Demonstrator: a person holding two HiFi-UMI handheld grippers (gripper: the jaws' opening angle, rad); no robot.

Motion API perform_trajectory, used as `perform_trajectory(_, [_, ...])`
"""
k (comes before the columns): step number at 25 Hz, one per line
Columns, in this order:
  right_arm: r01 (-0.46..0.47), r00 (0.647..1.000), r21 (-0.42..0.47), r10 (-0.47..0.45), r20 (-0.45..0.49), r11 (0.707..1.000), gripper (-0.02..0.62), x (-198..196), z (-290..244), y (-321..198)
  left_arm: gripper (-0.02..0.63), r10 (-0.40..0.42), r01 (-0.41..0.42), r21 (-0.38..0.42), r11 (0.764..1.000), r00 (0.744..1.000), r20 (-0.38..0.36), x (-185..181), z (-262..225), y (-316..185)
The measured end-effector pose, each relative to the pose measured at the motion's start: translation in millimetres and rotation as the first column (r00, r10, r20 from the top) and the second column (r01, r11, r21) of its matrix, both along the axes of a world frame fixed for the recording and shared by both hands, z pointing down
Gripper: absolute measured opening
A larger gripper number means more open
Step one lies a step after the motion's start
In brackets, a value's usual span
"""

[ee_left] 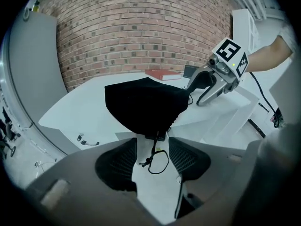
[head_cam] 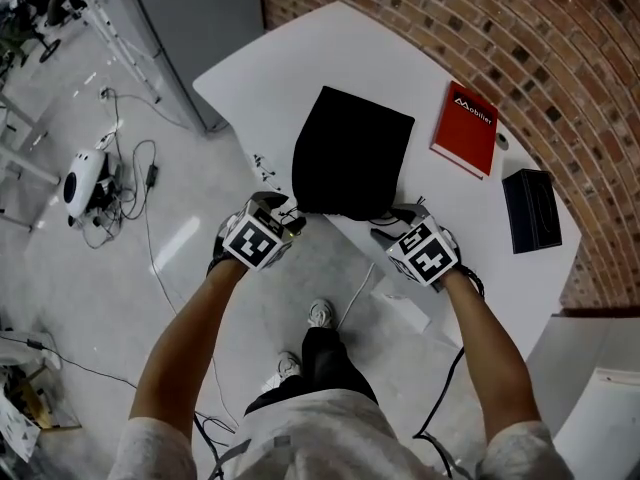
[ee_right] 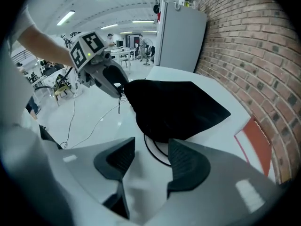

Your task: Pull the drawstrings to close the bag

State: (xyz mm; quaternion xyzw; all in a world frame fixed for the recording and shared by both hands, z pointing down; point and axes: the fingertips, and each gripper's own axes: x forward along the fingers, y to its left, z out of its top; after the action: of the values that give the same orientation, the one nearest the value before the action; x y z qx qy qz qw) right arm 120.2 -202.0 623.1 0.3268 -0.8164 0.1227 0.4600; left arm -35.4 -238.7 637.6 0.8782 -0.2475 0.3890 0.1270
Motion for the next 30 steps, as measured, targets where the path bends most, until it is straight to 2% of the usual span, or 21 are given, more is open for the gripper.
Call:
perform_trajectory(3, [0.002,1.000,-0.028,-0.002,-0.008,1.000,0.207,1,5,-2,0.206,0.015,-0.015,-0.014,1.000,1.000,0.004,0,6,-1])
perform_trajectory(18, [0.061,0.996,-0.110,-0.067,-0.060,0.992,0.209,0,11,-5,0.197,0.022,-0.023,-0.037,0.999,1.000,-0.018,0,8,-5])
perform_trajectory(21, [0.045,0.998,-0.131,-0.052,-0.048,0.990,0.208,1,12,-4,0.150,0.024,-0.025,-0.041,0.999,0.999,-0.026,1,10,-5])
perform_trajectory(26, [0.013,1.000,-0.198,-0.016,-0.017,0.980,0.155,-1,14,0,0.081,0.037,-0.040,-0.067,0.997,0.999,-0.038,4,13,-2])
perform_trajectory(30, [0.004,1.000,-0.216,-0.011,-0.027,0.976,0.153,-2,13,0,0.034,0.039,-0.041,-0.070,0.997,0.999,-0.035,3,13,-2])
